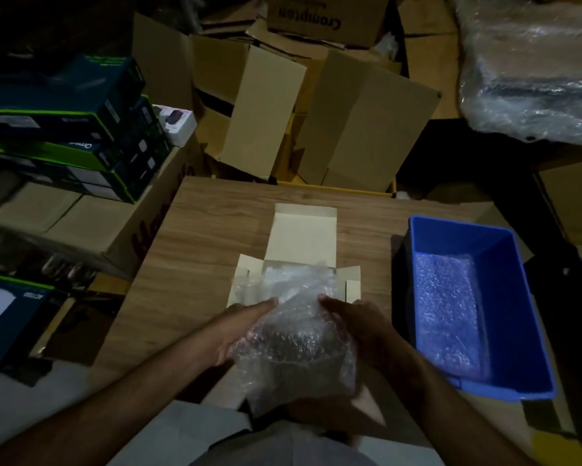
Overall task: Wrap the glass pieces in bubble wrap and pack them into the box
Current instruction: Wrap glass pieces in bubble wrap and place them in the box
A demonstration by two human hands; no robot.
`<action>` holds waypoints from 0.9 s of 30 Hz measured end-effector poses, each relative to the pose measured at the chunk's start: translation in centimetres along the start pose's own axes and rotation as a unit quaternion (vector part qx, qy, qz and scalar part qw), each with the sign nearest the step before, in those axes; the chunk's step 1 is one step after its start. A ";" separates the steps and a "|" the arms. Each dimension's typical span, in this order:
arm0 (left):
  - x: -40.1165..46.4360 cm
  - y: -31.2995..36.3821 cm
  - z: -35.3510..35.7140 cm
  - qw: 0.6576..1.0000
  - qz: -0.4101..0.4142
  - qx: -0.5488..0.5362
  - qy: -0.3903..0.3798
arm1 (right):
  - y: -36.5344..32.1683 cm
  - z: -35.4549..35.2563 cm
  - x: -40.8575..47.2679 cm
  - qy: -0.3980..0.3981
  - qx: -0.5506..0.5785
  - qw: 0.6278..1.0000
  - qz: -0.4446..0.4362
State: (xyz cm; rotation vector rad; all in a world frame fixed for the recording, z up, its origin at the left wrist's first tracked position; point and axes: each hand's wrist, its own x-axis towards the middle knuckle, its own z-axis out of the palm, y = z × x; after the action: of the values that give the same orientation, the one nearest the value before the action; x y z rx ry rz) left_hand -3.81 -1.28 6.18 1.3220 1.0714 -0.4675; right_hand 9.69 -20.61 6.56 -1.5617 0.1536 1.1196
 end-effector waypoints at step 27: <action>-3.9 6.0 -6.4 0.865 0.416 0.273 0.069 | -5.5 -0.6 -2.3 -0.037 -0.341 0.899 -0.274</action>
State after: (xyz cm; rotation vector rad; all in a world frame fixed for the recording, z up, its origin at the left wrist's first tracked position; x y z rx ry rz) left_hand -3.18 5.03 13.37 2.1886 0.3791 -0.0010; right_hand 12.27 -20.32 11.98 -1.9869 -0.7703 0.8015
